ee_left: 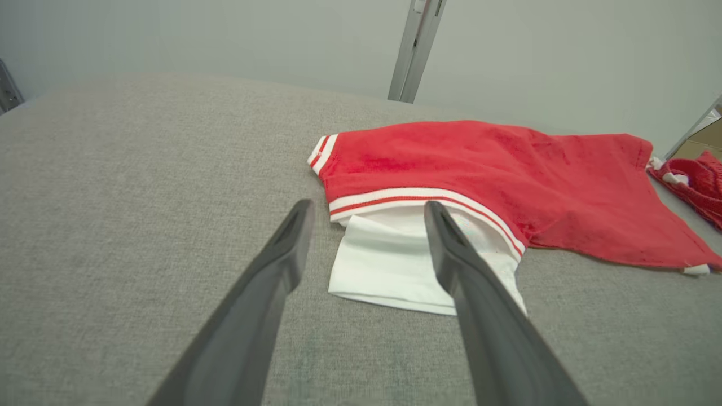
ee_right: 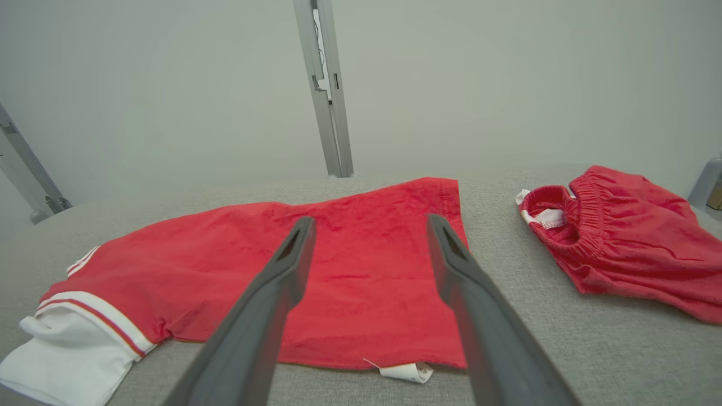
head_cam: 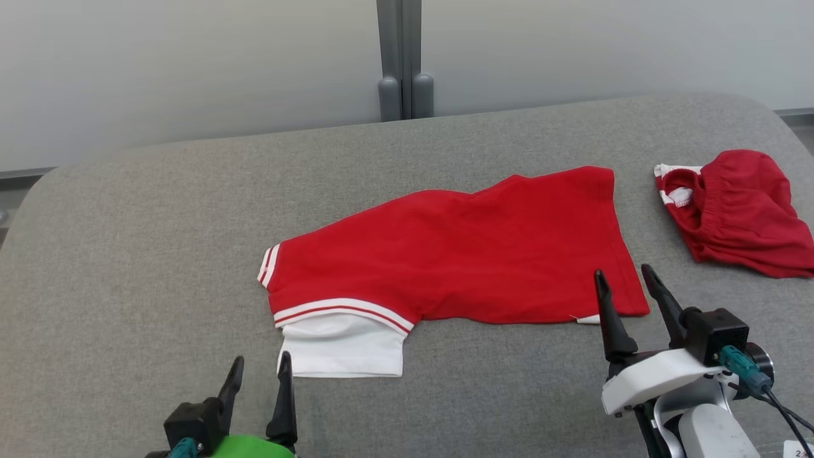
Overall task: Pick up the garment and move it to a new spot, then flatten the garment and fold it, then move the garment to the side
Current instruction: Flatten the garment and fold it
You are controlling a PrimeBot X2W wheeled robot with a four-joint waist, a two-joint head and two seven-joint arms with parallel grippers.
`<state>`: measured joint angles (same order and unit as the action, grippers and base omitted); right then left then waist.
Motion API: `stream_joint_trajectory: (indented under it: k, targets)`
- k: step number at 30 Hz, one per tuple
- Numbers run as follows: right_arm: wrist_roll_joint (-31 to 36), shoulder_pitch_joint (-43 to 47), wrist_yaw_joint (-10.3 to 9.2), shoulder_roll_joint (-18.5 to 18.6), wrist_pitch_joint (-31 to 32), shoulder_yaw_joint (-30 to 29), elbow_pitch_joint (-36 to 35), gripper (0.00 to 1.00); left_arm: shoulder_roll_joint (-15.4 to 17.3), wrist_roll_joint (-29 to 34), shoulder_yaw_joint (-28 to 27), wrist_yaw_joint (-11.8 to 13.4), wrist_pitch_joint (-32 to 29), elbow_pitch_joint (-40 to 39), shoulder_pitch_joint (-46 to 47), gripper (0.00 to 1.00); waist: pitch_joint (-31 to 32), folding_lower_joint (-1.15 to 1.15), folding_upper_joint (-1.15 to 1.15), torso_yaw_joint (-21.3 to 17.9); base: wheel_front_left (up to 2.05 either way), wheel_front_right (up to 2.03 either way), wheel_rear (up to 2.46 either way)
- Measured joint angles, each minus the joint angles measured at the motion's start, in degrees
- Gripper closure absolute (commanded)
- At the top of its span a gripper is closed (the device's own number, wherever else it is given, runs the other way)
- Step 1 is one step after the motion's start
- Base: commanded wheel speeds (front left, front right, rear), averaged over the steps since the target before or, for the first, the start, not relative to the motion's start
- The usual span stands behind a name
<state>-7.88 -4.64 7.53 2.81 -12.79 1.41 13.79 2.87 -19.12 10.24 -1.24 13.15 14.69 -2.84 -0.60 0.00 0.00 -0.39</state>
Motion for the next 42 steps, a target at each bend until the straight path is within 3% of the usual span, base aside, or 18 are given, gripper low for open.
stream_joint_trajectory:
  k: [12, 18, 20, 21, 30, 41, 42]
  targets:
    - [0.8, -1.6, 0.0, 0.0, 0.7, -1.5, 1.3, 0.0, 0.1, -5.1, -1.1, 4.2, -18.3, 12.3, 9.2, 0.0, -4.3, 0.0, 0.0, -2.0, 0.0, 0.0, 0.0]
    - [1.1, -1.9, 0.0, 0.0, 1.2, -2.2, 2.1, 0.0, 0.2, -5.3, -0.5, 5.0, -21.6, 13.4, 10.9, 0.0, -5.5, 0.0, 0.0, -3.7, 0.0, 0.0, 0.0]
    - [1.6, -1.9, 0.0, 0.0, 1.9, -3.2, 2.9, 0.0, 0.4, -5.3, -0.1, 5.1, -21.8, 13.3, 10.9, 0.58, -5.8, 0.0, 0.0, -4.0, 0.0, 0.0, 0.0]
    - [1.8, -1.9, 0.0, 0.0, 2.5, -3.9, 3.6, 0.0, 0.4, -5.3, 0.2, 5.1, -22.1, 13.2, 10.9, 1.0, -5.9, 0.0, 0.0, -4.1, 0.0, 0.0, 0.0]
    - [7.3, -8.5, -0.01, 0.1, 8.0, -13.0, 14.4, 0.0, 0.1, -5.9, 2.3, 4.5, -21.5, 8.6, 9.9, 1.0, -6.4, 0.0, 0.0, -2.3, 0.0, 0.0, 0.0]
    - [10.8, -17.9, -0.01, 0.1, 14.5, -15.5, 30.4, 0.0, 0.2, -6.0, 3.3, 5.1, -20.9, -0.7, 7.1, 1.0, -7.9, 0.0, 0.0, 1.6, 0.0, 0.0, 0.0]
    - [10.4, -18.4, -0.05, 0.2, 14.7, -15.1, 31.1, 0.04, 0.2, -6.1, 3.3, 5.1, -20.9, -1.3, 6.8, 1.0, -7.9, 0.0, 0.0, 1.9, 0.0, 0.0, 0.0]
